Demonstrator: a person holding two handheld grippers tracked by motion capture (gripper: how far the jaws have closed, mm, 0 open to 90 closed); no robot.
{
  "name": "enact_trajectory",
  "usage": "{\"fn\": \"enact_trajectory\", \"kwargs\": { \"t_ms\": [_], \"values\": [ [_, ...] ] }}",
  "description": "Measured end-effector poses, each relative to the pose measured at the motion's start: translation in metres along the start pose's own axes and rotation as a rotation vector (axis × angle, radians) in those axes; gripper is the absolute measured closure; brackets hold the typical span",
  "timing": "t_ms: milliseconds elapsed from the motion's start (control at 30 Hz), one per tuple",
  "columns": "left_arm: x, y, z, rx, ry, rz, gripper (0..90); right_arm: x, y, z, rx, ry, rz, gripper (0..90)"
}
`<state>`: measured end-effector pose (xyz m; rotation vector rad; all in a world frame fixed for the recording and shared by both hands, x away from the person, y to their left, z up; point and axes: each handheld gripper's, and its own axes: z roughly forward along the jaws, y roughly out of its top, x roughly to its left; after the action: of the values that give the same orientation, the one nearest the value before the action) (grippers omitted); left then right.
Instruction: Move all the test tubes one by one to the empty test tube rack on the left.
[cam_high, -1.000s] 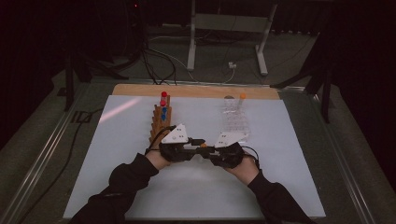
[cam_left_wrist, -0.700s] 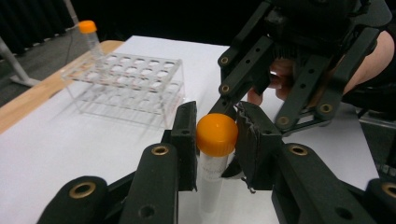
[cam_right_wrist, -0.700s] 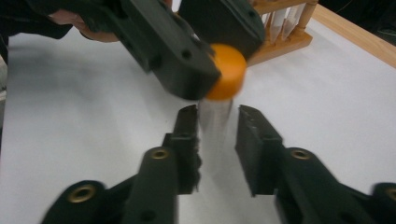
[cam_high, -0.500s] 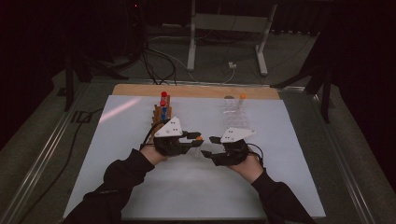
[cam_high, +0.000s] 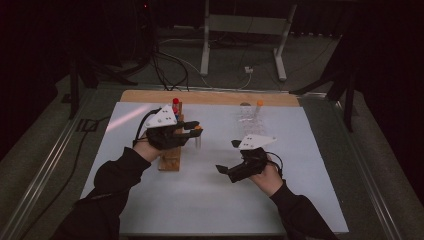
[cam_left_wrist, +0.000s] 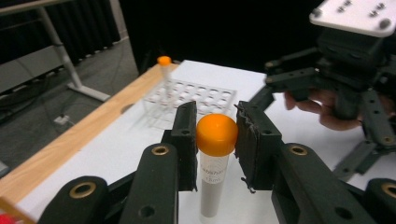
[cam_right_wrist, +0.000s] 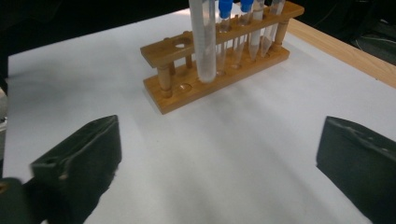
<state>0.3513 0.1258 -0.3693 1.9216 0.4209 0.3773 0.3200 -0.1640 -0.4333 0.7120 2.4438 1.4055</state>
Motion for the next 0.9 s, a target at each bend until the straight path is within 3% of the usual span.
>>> {"fn": "enact_trajectory", "kwargs": {
  "t_ms": [333,900],
  "values": [
    [0.017,0.001,-0.021,0.001,0.076,-0.015,71.2,0.000,0.001,-0.004,-0.036,-0.022,0.004,0.0],
    [0.034,-0.015,-0.033,0.031,0.146,-0.047,71.2,0.002,0.002,-0.004,-0.026,-0.023,-0.013,0.0]
  ]
}}
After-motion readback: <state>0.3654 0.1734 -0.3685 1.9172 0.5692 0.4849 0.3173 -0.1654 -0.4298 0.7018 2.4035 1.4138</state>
